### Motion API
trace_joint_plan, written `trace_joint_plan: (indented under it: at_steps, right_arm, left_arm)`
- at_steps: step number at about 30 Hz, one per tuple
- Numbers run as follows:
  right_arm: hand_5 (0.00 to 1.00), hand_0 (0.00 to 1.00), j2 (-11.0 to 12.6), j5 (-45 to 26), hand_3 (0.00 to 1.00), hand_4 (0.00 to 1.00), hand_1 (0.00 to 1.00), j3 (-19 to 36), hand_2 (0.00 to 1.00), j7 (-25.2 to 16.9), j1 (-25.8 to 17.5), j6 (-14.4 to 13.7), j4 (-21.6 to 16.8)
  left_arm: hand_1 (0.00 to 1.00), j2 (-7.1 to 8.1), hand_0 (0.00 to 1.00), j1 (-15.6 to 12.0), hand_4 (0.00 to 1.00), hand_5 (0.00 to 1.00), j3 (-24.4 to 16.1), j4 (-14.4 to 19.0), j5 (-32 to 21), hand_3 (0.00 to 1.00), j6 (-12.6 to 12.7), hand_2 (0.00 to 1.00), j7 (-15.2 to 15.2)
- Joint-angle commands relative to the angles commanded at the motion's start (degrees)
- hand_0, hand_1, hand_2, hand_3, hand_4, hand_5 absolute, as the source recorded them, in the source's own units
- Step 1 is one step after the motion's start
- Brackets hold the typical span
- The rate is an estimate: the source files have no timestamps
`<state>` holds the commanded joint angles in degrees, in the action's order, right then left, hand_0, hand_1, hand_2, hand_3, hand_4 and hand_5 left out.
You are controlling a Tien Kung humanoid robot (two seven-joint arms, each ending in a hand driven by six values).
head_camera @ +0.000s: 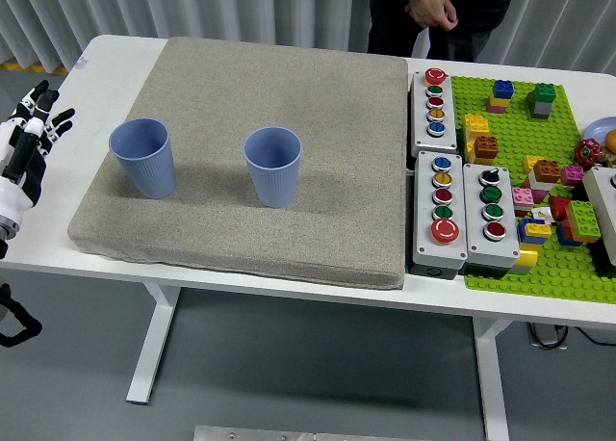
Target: Pick cup pour cup place
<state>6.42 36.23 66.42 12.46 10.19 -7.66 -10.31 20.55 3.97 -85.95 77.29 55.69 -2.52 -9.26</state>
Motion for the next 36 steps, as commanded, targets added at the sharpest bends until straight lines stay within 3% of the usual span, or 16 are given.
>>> trace_joint_plan:
  at_steps: [6, 7, 27, 36]
  right_arm:
    - [0.302, 0.721, 0.0, -0.1, 0.698, 0.321, 0.689, -0.1, 0.737, 0.0, 0.2, 0.0, 0.0]
    - [0.302, 0.721, 0.0, 0.0, 0.698, 0.321, 0.688, -0.1, 0.737, 0.0, 0.2, 0.0, 0.0]
    - [0.303, 0.721, -0.2, 0.2, 0.699, 0.321, 0.688, -0.2, 0.737, 0.2, -0.3, 0.1, 0.0]
    - [0.304, 0.721, -0.4, 0.0, 0.699, 0.319, 0.688, -0.2, 0.737, 0.2, -0.4, 0.0, 0.0]
  left_arm:
    - [0.875, -0.25, 0.896, -0.1, 0.819, 0.191, 1.4, -0.6, 0.9, 0.998, -0.7, 0.998, -0.1]
    - [0.884, -0.41, 0.899, -0.1, 0.798, 0.138, 1.7, -0.7, 1.1, 0.998, -0.8, 0.998, -0.2]
    - [0.888, -0.83, 0.904, -1.1, 0.817, 0.141, 2.8, -1.8, 1.8, 0.998, -1.1, 0.998, -0.3]
    - [0.891, -1.26, 0.907, 0.2, 0.809, 0.128, 4.4, -3.6, 3.5, 0.998, -1.2, 0.998, -0.7]
